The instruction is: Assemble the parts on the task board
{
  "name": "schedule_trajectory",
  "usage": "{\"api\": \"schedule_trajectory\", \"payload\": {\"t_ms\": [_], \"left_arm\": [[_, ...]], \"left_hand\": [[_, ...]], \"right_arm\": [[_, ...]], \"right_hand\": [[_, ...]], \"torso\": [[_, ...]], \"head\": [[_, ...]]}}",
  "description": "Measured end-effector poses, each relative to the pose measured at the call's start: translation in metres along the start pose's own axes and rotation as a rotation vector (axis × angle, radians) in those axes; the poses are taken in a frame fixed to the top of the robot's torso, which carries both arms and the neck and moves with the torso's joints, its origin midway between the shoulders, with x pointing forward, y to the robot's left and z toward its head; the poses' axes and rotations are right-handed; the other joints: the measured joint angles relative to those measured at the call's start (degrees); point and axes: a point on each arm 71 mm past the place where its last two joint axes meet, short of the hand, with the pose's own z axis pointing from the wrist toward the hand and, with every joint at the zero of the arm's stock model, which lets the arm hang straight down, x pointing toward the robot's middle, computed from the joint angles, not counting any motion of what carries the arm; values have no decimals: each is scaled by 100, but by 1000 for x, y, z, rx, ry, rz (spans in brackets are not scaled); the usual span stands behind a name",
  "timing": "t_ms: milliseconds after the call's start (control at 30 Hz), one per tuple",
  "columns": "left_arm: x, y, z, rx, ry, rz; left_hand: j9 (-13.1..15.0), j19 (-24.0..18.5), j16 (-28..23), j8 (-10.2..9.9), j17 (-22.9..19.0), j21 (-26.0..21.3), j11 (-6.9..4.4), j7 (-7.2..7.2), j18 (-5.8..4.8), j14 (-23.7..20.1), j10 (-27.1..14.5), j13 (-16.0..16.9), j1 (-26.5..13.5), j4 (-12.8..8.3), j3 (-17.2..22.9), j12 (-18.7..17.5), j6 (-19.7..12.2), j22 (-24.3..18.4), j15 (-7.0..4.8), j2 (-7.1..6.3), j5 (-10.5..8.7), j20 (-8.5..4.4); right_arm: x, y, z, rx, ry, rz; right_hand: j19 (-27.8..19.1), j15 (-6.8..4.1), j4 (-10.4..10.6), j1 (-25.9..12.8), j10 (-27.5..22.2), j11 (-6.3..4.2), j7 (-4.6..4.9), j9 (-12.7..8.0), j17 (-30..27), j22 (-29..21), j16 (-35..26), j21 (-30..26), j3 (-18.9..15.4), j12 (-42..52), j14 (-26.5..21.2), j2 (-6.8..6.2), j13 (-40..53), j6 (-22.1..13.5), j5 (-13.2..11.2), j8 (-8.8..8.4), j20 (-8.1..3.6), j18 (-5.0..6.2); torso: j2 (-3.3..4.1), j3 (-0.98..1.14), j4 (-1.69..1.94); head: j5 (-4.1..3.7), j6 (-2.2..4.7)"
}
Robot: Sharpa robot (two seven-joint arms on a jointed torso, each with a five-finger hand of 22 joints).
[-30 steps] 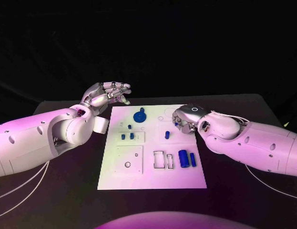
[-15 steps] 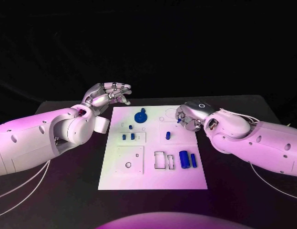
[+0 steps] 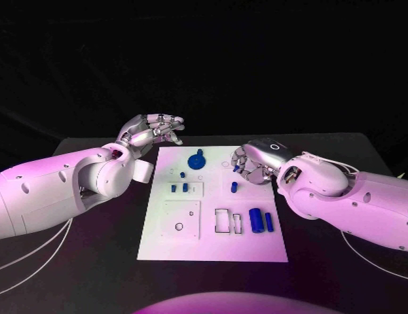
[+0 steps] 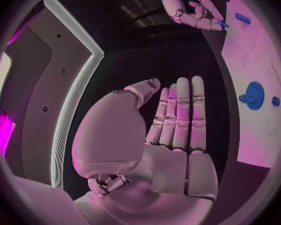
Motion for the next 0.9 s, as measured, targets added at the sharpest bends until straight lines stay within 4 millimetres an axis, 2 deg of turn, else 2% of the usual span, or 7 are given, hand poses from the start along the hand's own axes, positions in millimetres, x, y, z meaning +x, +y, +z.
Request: {"api": "schedule_trajectory", "payload": {"t_ms": [233,400,767,900], "left_arm": [[2,1,1,-1,4,-2],[4,1,3,-3,7,-3],[9,3,6,-5,15,-7],[9,3,6,-6,15,-7]], "left_hand": [[0,0,0,0,0,0,0,0,0,0,0,0,0,0,0,1,0,-4,0,0,0,0],[0,0,0,0,0,0,0,0,0,0,0,1,0,0,0,1,0,-5,0,0,0,0],[0,0,0,0,0,0,0,0,0,0,0,-3,0,0,0,2,0,-5,0,0,0,0],[0,0,0,0,0,0,0,0,0,0,1,-4,0,0,0,2,0,-5,0,0,0,0]], "right_arm": [[4,38,8,-78,2,56],[17,58,12,-113,24,92],[52,81,15,-137,87,147],[63,85,16,-139,106,158]], "right_hand": [[0,0,16,-22,0,0,-1,-1,12,-1,22,0,-16,0,0,22,6,-2,0,-7,0,0],[0,0,32,-23,0,0,-1,1,12,-12,22,0,1,-23,0,23,12,-4,-1,-14,0,0],[0,0,32,-22,-20,-20,5,7,11,-17,22,-1,1,-23,0,22,11,-12,-22,-27,0,0],[0,0,32,-39,-20,-20,5,6,17,-17,22,-1,1,-23,0,39,17,-12,-22,-29,0,0]], "torso": [[3,-1,1],[3,-8,1],[3,-8,-7],[1,-1,-7]], "head": [[202,-40],[350,-69],[588,-164],[628,-181]]}}
